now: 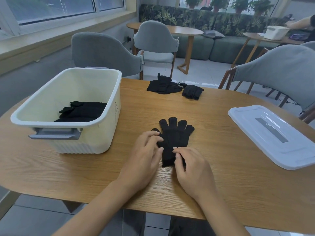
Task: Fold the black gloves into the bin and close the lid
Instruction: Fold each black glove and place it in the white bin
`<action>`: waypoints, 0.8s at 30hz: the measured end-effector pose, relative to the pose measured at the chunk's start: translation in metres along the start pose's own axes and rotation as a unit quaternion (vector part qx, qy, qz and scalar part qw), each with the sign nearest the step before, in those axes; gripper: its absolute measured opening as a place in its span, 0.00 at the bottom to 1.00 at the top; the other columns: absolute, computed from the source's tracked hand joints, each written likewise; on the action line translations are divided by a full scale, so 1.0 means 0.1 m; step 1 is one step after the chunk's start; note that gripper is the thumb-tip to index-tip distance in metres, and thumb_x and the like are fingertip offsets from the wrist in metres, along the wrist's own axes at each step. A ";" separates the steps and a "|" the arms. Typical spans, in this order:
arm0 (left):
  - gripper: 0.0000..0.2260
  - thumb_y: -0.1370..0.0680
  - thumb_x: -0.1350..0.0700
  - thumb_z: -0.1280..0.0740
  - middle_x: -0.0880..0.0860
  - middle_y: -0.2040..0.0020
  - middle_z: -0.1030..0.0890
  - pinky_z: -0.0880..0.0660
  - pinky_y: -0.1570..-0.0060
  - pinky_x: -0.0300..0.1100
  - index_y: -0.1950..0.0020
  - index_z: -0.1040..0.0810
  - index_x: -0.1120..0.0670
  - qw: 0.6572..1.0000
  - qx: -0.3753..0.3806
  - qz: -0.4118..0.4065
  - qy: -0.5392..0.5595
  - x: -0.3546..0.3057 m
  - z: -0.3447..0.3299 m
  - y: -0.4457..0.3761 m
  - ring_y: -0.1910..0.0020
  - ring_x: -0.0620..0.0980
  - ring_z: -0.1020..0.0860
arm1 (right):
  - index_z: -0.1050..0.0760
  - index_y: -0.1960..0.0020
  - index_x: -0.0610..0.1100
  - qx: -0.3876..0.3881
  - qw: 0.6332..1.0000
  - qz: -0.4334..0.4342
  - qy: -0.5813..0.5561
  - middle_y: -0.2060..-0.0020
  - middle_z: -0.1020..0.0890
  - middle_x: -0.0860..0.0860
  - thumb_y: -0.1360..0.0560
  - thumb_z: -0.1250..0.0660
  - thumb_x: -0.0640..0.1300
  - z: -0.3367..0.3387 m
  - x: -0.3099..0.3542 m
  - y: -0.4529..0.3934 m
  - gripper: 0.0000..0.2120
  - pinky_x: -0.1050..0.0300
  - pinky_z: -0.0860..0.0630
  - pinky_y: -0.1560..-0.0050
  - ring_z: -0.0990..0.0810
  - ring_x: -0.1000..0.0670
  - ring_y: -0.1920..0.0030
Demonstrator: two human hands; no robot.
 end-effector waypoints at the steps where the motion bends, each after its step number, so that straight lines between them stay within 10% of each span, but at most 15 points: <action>1: 0.14 0.17 0.51 0.38 0.43 0.31 0.30 0.39 0.32 0.29 0.33 0.24 0.50 1.000 0.005 -0.008 -0.005 -0.02 -0.03 -0.01 0.30 0.37 0.35 | 0.19 0.44 0.47 -0.002 1.000 -0.003 -0.001 0.49 0.17 0.56 0.20 0.36 0.43 0.00 -0.01 -0.01 0.10 0.72 0.28 0.46 0.22 0.61 0.46; 9: 0.17 0.16 0.49 0.39 0.44 0.28 0.26 0.45 0.28 0.32 0.28 0.25 0.46 0.993 0.077 -0.051 -0.068 -0.06 -0.23 -0.02 0.25 0.42 0.36 | 0.24 0.33 0.53 0.066 0.988 -0.076 -0.117 0.37 0.23 0.61 0.17 0.41 0.43 0.02 -0.22 -0.17 0.16 0.64 0.34 0.32 0.31 0.65 0.34; 24: 0.26 0.20 0.36 0.39 0.41 0.24 0.33 0.41 0.25 0.40 0.24 0.31 0.44 0.991 0.093 -0.048 -0.078 -0.06 -0.26 0.00 0.23 0.40 0.43 | 0.39 0.22 0.55 0.187 0.980 0.003 0.065 0.21 0.42 0.57 0.17 0.44 0.52 -0.27 -0.58 -0.66 0.24 0.51 0.52 0.21 0.50 0.56 0.21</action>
Point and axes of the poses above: each hand's wrist, its own y-axis away from the middle knuckle, its own z-axis out of the back of the hand, x = y × z, the point moved 6 cm from there along -y, towards the middle knuckle
